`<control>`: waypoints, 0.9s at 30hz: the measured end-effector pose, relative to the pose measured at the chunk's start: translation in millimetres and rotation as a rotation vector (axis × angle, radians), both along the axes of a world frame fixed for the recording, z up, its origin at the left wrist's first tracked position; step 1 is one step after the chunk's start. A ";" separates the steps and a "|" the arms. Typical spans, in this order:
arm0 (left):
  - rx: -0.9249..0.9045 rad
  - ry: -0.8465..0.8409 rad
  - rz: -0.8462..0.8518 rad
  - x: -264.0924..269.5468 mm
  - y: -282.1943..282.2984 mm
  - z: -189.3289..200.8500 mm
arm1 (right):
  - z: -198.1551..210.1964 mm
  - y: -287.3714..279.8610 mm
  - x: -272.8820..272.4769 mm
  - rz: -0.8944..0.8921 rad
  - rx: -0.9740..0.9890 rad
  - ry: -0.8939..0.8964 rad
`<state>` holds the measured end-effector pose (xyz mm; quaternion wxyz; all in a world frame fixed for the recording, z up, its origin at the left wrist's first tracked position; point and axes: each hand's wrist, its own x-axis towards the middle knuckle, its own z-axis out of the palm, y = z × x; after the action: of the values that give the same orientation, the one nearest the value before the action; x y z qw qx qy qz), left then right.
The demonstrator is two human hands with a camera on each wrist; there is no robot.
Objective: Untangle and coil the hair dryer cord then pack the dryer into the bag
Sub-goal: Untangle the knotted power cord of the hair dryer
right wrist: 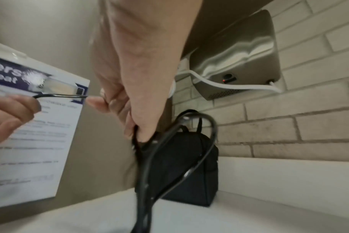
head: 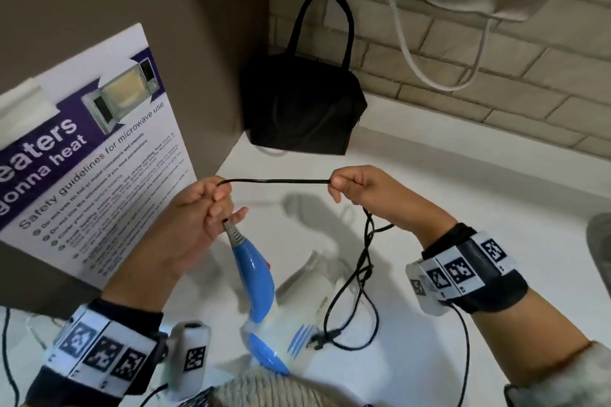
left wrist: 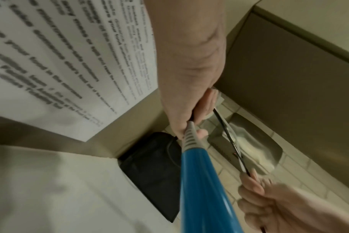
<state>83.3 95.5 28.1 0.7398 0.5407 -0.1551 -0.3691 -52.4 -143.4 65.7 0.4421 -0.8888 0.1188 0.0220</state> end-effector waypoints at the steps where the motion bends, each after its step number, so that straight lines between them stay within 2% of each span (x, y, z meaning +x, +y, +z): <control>1: -0.010 0.020 0.015 4.8 3.6 -3.5 | -5.8 -2.8 -0.8 -0.011 0.003 0.014; 8: -0.065 0.146 0.136 32.3 12.6 -21.8 | -42.3 -18.9 -7.7 -0.096 0.040 0.071; 14: -0.092 0.244 0.143 38.8 16.1 -41.7 | -66.8 -32.7 -14.3 -0.181 0.017 0.140; 18: -0.071 0.276 0.187 42.2 14.8 -48.5 | -81.5 -39.3 -18.4 -0.266 -0.009 0.203; 24: -0.021 0.482 0.205 35.2 12.9 -64.1 | -95.8 -44.2 -19.2 -0.320 -0.048 0.268; 27: 0.032 0.503 0.263 38.7 11.9 -66.2 | -102.0 -43.5 -19.7 -0.338 -0.109 0.308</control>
<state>122.0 107.4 -38.1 0.7879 0.4593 0.1106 -0.3951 -72.1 -187.0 -36.2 0.3673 -0.8651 0.3328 0.0763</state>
